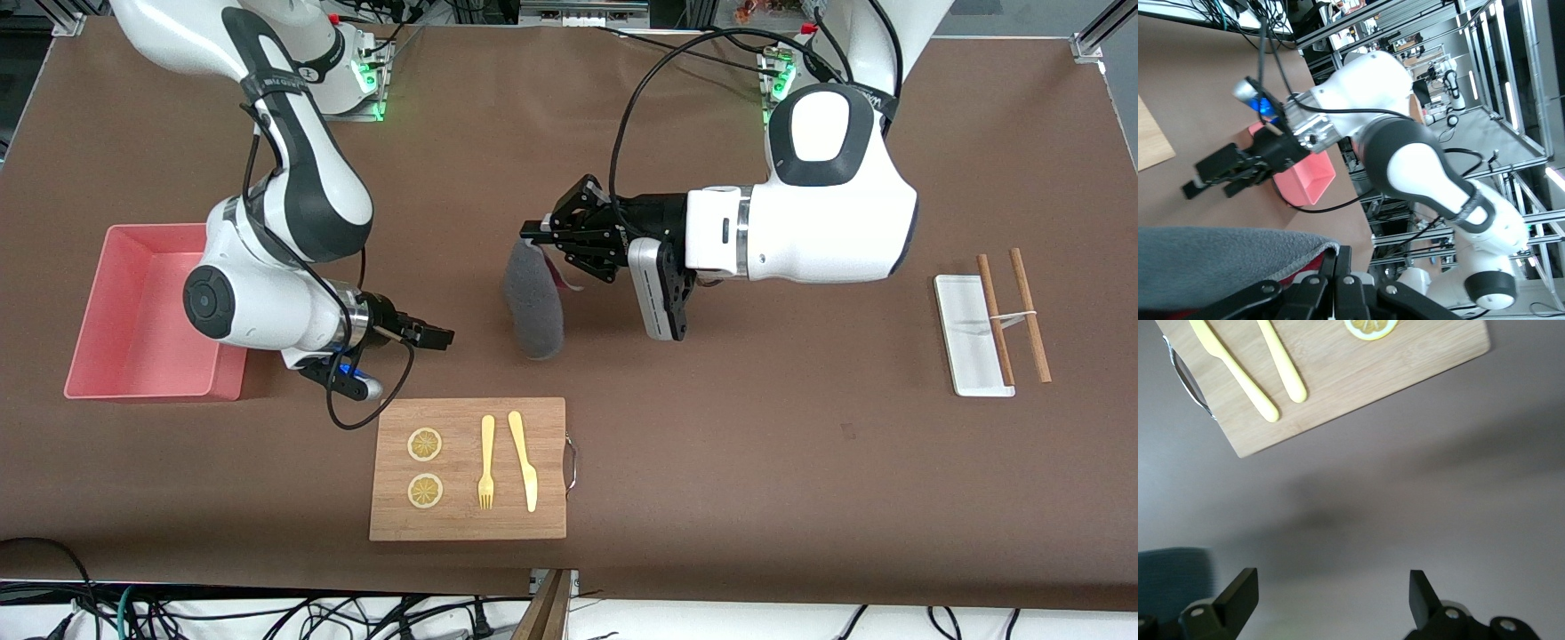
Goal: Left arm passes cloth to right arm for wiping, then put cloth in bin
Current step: 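Carry the cloth to mid-table while the right gripper moves toward it, then bring the right gripper up beneath the hanging cloth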
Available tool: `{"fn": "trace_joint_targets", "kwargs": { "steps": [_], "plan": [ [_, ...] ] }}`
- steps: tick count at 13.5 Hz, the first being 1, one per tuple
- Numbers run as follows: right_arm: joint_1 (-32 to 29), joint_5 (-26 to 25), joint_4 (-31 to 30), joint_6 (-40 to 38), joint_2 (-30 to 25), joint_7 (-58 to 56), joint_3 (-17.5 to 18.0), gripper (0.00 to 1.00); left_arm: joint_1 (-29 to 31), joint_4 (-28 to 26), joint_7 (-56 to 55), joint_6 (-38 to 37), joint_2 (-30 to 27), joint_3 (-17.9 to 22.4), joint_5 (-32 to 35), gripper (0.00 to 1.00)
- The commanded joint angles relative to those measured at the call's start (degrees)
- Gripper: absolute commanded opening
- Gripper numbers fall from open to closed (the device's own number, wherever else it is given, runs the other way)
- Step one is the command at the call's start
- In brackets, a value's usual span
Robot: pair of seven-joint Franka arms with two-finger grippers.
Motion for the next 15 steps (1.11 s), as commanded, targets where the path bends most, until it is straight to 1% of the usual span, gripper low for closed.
{"fn": "trace_joint_targets", "kwargs": {
  "steps": [1,2,3,5,7,9,11,13,14,15],
  "plan": [
    [0.3,2.2,0.8,2.2,2.2,-0.2,0.0,1.0,-0.4,-0.1,-3.6,0.2,-0.5,0.2,-2.7,0.0],
    [0.9,3.5,0.8,2.6,2.5,-0.3,0.0,1.0,-0.4,0.0,-3.8,0.2,-0.5,0.2,-2.9,0.0],
    [1.0,5.9,0.6,2.8,2.9,-0.3,0.0,1.0,-0.4,0.0,-3.8,0.3,-0.5,0.2,-3.7,0.0],
    [0.7,12.1,0.5,2.6,3.5,-0.4,0.0,1.0,-0.6,0.0,-3.8,0.5,-0.5,0.2,-6.1,0.0],
    [-0.1,16.9,0.4,2.1,3.8,-0.5,-0.1,1.0,-1.1,-0.1,-3.8,1.8,-0.5,0.2,-6.6,0.0],
    [-2.0,19.3,0.3,1.8,3.9,-2.5,-0.1,1.0,-1.2,-0.1,-3.8,1.9,-0.5,0.2,-6.5,0.0],
    [-3.0,24.1,-0.8,1.8,3.8,-4.0,-0.3,1.0,-1.2,-0.1,-3.8,1.9,-0.5,0.2,-6.5,0.0],
    [-3.6,27.4,-1.5,0.2,3.8,-5.7,-0.6,1.0,-1.3,-0.1,-3.8,1.9,-0.5,0.2,-6.5,0.0],
    [-4.2,29.7,-1.9,-0.7,3.8,-5.9,-0.6,1.0,-1.3,0.0,-3.8,2.0,-0.4,0.2,-6.5,0.0],
    [-4.4,33.1,-3.1,-0.7,3.8,-6.0,-0.6,1.0,-1.3,-0.1,-3.8,2.0,-0.5,0.2,-6.5,0.0]
  ]
}}
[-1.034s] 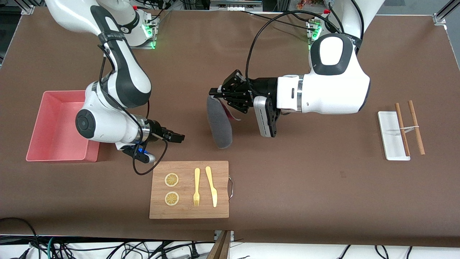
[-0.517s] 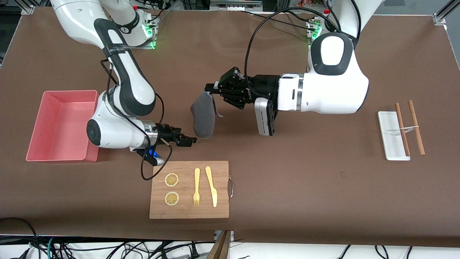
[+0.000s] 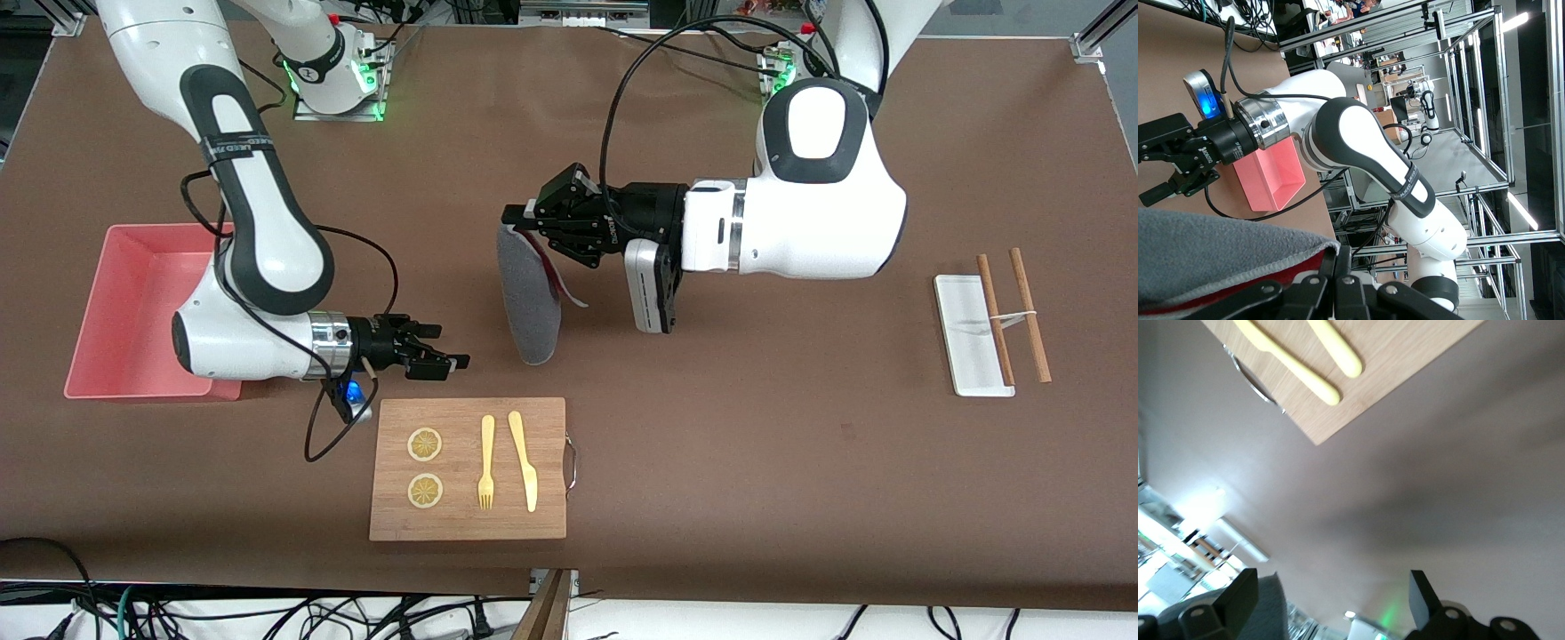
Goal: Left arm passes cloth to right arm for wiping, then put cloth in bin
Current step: 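Bring the right gripper up beneath the hanging cloth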
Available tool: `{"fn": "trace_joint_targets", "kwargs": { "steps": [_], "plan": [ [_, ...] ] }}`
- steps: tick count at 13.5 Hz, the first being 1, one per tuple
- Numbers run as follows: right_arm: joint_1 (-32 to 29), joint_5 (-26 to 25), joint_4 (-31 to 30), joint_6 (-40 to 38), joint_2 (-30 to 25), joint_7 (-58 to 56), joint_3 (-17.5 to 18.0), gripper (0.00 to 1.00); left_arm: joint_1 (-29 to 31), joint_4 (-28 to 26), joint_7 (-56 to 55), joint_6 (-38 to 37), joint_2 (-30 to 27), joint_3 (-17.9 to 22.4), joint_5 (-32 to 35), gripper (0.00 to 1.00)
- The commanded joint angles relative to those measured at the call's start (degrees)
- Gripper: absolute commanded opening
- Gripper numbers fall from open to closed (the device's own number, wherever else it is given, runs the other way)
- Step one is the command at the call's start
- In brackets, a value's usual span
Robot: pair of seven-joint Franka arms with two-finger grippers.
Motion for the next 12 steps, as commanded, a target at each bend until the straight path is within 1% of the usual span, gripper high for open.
{"fn": "trace_joint_targets", "kwargs": {
  "steps": [1,4,8,9,10,11,12],
  "plan": [
    [-0.7,8.3,-3.4,-0.9,-0.3,-2.9,0.1,1.0,-0.6,0.0,-0.5,1.0,-0.4,0.3,-1.6,0.0],
    [-1.0,14.1,-6.7,-0.9,-0.3,-7.6,0.0,1.0,-0.6,0.0,-0.5,1.0,-0.4,0.3,-1.8,0.0],
    [-1.1,14.7,-6.5,-0.9,-0.3,-8.8,0.0,1.0,-0.6,-0.1,-0.5,0.9,-0.4,0.3,-1.8,0.0],
    [-0.8,13.2,-6.0,-0.8,-0.2,-9.5,0.0,1.0,-0.6,-0.1,-0.6,0.9,-0.4,0.3,-1.9,0.0],
    [-0.6,8.8,-5.6,-0.5,-0.2,-9.5,0.0,1.0,-0.6,-0.1,-0.7,0.9,-0.4,0.3,-2.2,0.0],
    [-0.5,2.8,-5.0,-0.6,-0.2,-9.4,0.1,1.0,-0.6,-0.1,-0.7,1.0,-0.3,0.3,-3.3,0.0],
    [-0.5,-1.4,-3.5,-0.9,-0.2,-9.5,0.1,1.0,-0.7,0.0,-0.7,1.1,-0.2,0.3,-3.6,0.0]
  ]
}}
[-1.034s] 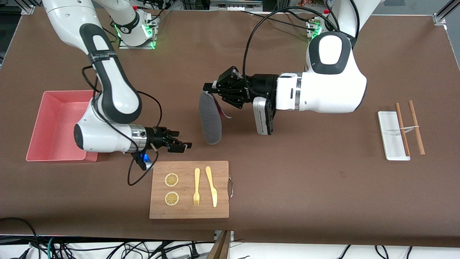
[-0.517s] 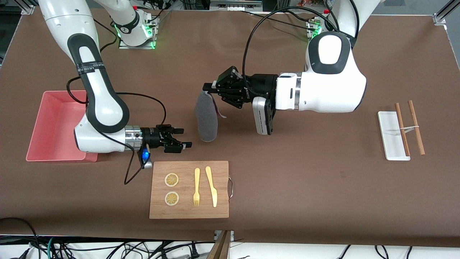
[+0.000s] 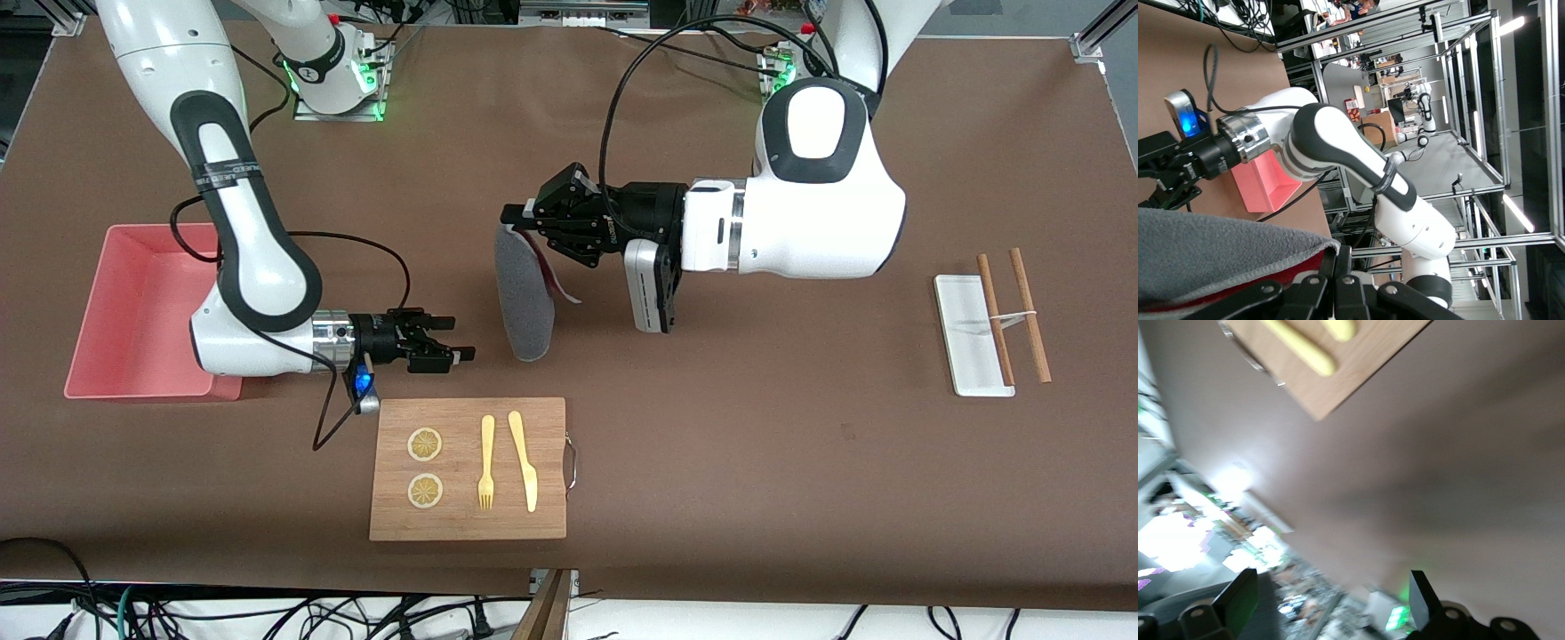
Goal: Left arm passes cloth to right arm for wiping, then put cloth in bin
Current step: 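Bring the right gripper up beneath the hanging cloth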
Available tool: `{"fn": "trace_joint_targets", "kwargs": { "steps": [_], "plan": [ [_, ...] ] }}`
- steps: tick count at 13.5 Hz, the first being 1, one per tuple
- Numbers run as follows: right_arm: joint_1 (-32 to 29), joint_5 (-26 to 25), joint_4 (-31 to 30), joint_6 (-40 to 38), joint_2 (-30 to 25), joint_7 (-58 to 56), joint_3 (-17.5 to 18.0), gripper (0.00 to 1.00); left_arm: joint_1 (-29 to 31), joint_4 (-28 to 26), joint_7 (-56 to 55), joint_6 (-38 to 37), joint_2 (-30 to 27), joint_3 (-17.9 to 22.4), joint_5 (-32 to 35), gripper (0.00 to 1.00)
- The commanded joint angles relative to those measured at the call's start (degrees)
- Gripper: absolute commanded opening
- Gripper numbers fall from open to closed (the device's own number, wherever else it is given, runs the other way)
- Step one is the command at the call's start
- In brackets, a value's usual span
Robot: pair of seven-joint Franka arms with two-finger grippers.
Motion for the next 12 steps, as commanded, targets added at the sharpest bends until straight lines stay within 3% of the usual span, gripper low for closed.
{"fn": "trace_joint_targets", "kwargs": {
  "steps": [1,4,6,12],
  "plan": [
    [0.1,-7.6,2.3,-0.4,-0.8,-0.8,0.1,1.0,-0.6,-0.1,-0.3,0.9,-0.2,0.3,-2.8,0.0],
    [0.1,-2.5,2.0,-0.6,-0.2,-0.9,0.5,1.0,-0.9,-0.1,-0.1,1.6,0.4,0.3,-3.1,0.0],
    [0.8,-6.8,2.1,-0.6,-0.1,-0.8,0.7,1.0,-1.2,-0.1,-0.1,2.2,0.3,0.3,-3.1,0.0],
    [0.4,-4.2,3.2,-0.6,-0.1,-1.0,0.8,1.0,-1.1,-0.1,0.0,2.2,0.3,0.3,-3.5,0.0]
  ]
}}
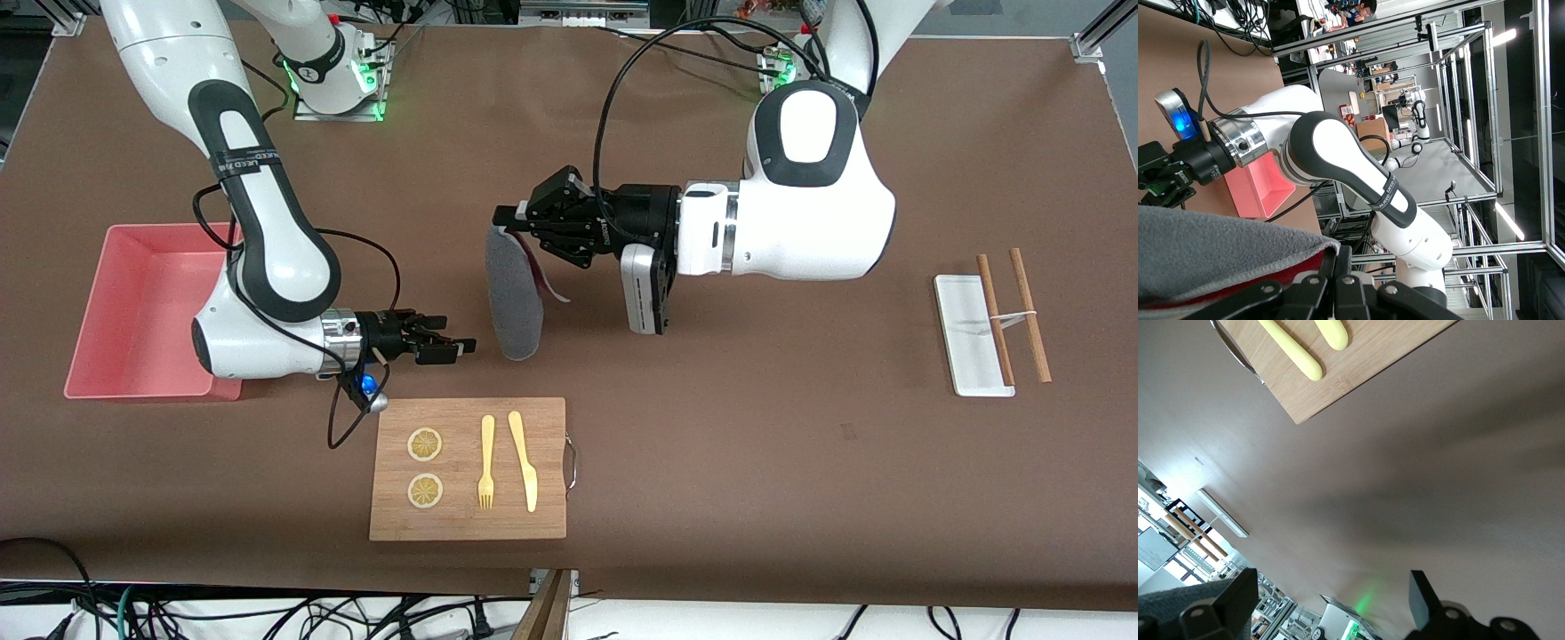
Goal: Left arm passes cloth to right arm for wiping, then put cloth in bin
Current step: 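Bring the right gripper up beneath the hanging cloth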
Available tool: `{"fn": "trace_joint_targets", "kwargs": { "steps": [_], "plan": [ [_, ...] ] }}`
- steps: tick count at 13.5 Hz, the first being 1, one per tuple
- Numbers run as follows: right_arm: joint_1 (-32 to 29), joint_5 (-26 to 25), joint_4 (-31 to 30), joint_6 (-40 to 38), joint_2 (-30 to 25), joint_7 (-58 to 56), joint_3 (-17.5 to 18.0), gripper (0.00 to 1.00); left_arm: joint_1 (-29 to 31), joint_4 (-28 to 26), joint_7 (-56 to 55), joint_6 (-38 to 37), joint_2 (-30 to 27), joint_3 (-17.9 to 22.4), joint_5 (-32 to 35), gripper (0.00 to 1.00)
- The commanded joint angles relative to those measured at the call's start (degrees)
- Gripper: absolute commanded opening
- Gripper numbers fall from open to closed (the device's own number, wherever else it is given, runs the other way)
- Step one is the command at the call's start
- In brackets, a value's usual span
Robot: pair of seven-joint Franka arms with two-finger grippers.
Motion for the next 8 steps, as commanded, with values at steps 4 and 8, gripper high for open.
{"fn": "trace_joint_targets", "kwargs": {
  "steps": [4,8],
  "plan": [
    [-0.7,14.3,-0.1,-4.6,-0.1,-2.7,-0.1,1.0,-0.5,0.0,0.0,0.8,-0.2,0.3,-2.1,0.0],
    [-2.1,24.6,-4.7,-9.1,0.8,-13.9,-2.0,1.0,-0.5,0.0,0.0,0.8,-0.2,0.3,-2.1,0.0]
  ]
}}
